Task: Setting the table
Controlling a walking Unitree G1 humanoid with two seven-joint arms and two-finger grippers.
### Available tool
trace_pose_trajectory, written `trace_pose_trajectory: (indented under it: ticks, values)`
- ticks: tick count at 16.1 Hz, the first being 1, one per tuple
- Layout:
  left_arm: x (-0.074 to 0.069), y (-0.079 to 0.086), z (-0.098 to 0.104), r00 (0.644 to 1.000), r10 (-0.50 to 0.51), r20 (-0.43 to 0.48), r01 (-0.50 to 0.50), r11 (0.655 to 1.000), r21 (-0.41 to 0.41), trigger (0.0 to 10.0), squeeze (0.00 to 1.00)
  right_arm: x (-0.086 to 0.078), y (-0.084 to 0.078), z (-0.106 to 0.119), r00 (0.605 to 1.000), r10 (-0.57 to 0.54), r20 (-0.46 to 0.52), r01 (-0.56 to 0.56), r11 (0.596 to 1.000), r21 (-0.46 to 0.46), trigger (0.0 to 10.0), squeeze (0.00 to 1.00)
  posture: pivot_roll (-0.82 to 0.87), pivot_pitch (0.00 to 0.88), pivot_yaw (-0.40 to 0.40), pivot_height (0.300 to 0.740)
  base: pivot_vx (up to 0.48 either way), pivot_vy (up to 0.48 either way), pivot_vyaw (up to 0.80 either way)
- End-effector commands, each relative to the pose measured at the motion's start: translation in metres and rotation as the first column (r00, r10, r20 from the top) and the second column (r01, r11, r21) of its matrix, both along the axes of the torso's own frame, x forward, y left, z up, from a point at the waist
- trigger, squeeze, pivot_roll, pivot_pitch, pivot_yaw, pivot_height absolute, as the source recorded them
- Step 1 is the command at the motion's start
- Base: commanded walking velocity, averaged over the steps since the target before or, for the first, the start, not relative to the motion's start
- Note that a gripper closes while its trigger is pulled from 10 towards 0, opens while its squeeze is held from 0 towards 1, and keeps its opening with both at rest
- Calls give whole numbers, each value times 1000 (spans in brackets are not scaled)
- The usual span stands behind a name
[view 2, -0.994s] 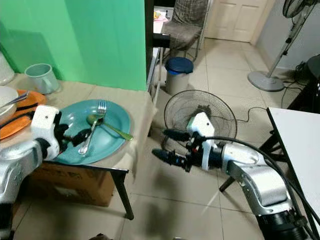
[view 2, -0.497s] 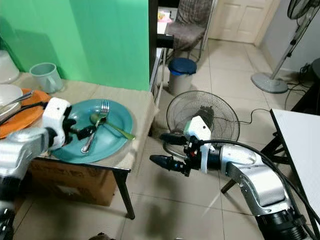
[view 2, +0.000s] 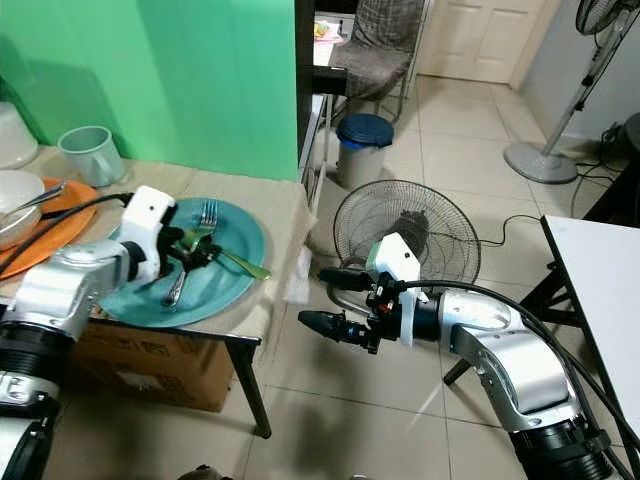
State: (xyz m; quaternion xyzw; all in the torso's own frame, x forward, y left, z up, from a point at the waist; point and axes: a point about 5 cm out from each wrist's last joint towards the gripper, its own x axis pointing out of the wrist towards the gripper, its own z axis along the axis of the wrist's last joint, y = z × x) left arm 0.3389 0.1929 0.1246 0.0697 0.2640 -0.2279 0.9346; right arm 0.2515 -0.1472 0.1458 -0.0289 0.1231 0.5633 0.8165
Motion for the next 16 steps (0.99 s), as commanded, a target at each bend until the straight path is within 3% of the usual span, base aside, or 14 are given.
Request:
trace_pose_trajectory:
  ticks: [1, 4, 5, 6, 7, 8, 9, 16]
  values:
    - [0, -2, -2, 1000, 0, -15, 0, 1000, 5, 10000, 0, -1, 0, 1, 1000, 3, 14, -3, 1000, 0, 10000, 0, -71, 0, 20, 740, 0, 0, 0]
    - [-3, 0, -11, 998, 31, -58, -28, 998, 63, 10000, 0, -2, 0, 1, 1000, 13, 5, -13, 1000, 2, 10000, 0, -71, 1, 18, 740, 0, 0, 0]
    - [-5, 1, -14, 997, 37, -68, -31, 996, 82, 4980, 0, -2, 0, 1, 1000, 23, -5, -23, 1000, 2, 10000, 0, -71, 1, 18, 740, 0, 0, 0]
    - [-6, 3, -16, 996, 41, -78, -33, 995, 90, 2627, 0, -4, 0, 0, 999, 36, -17, -36, 999, 2, 10000, 0, -68, 2, 15, 740, 0, 0, 0]
    - [-7, 3, -17, 996, 43, -83, -35, 995, 89, 2627, 0, -4, 0, 0, 999, 41, -22, -41, 999, 2, 10000, 0, -68, 2, 15, 740, 0, 0, 0]
    - [-7, 3, -18, 995, 44, -86, -37, 995, 88, 1843, 0, -5, 0, 0, 999, 47, -27, -47, 999, 2, 10000, 0, -67, 3, 14, 740, 0, 0, 0]
    - [-8, 4, -20, 994, 51, -100, -42, 995, 93, 0, 0, -6, 0, -1, 997, 63, -39, -63, 998, -4, 10000, 0, -70, 2, 16, 740, 0, 0, 0]
    - [-9, 7, -22, 992, 68, -106, -51, 987, 151, 0, 0, -7, -4, -1, 997, 68, -45, -69, 998, -16, 10000, 0, -71, 5, 19, 740, 0, 0, 0]
